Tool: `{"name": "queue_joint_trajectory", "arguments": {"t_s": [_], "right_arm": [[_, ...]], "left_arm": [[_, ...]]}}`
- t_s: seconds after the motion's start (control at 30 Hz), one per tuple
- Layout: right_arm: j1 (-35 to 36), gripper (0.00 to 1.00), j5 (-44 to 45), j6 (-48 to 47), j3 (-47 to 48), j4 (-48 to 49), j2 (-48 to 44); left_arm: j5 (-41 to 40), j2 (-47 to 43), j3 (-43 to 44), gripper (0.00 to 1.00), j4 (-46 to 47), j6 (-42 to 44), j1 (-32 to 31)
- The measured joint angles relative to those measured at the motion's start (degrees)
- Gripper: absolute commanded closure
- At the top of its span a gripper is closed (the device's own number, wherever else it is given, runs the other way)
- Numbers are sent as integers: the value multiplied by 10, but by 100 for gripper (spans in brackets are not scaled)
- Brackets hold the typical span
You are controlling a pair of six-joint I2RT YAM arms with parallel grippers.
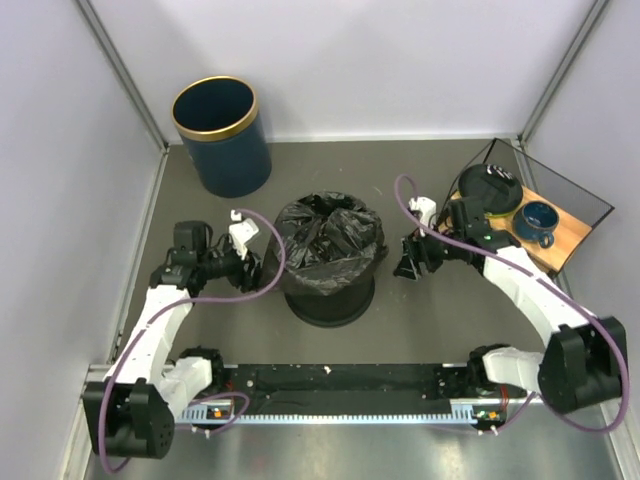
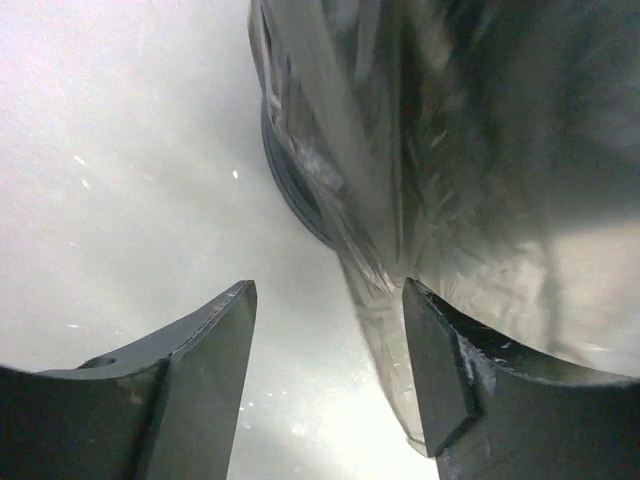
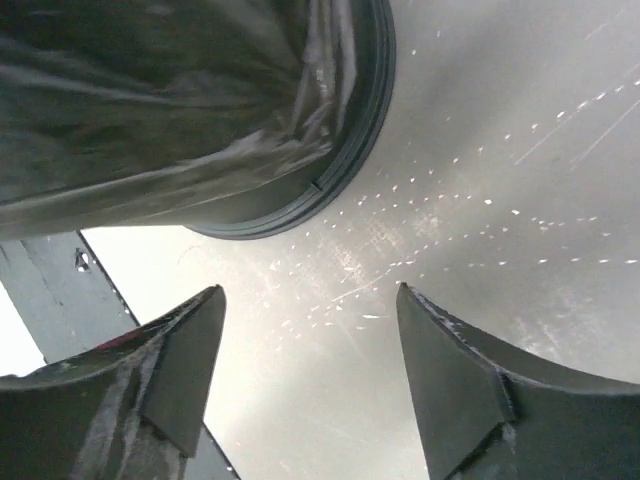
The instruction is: Put the trash bags into the trash bin
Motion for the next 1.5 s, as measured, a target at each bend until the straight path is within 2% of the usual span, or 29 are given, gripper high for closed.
{"name": "queue_joint_trajectory", "arguments": {"t_s": [0.1,0.27,0.47,0.67,0.73,0.77,0.8,0.93,1.0,1.03,1.07,1.17,1.2,1.23,1.5], "right_arm": [[-7,18,-10,-49,9,-28,-53],[-7,20,-42,-113,62,-62,-122],[22,19,-76,-174,99,-66,-118],[93,22,-77,-209,102,-72,-91],[108,30,-77,-209,102,-66,-87],[114,38,-77,-209,102,-61,-84],[118,57,-75,-209,102,-58,-82],[128,87,-68,-210,101,-49,-75],[133,100,-61,-209,101,-47,-75],[135,100,-58,-210,99,-46,-76],[138,100,-54,-209,95,-44,-78],[146,100,-45,-212,78,-39,-85],[148,100,-43,-214,73,-37,-87],[150,100,-40,-216,65,-33,-90],[154,100,-11,-251,-28,-23,-107]], "left_arm": [[5,-11,57,24,-49,33,7],[10,-83,125,22,-100,67,17],[39,-131,187,24,-201,139,17],[107,-142,210,19,-325,238,17],[123,-154,195,19,-324,238,17],[130,-160,184,20,-324,238,16],[135,-162,174,21,-322,237,14],[134,-162,127,26,-284,211,-7],[123,-163,97,35,-253,202,-33],[119,-163,86,42,-243,197,-45],[107,-163,69,59,-223,189,-65],[75,-169,34,83,-173,167,-106],[65,-171,22,97,-155,163,-116],[54,-173,11,100,-141,162,-123],[-24,-157,-51,100,-96,196,-132]]}}
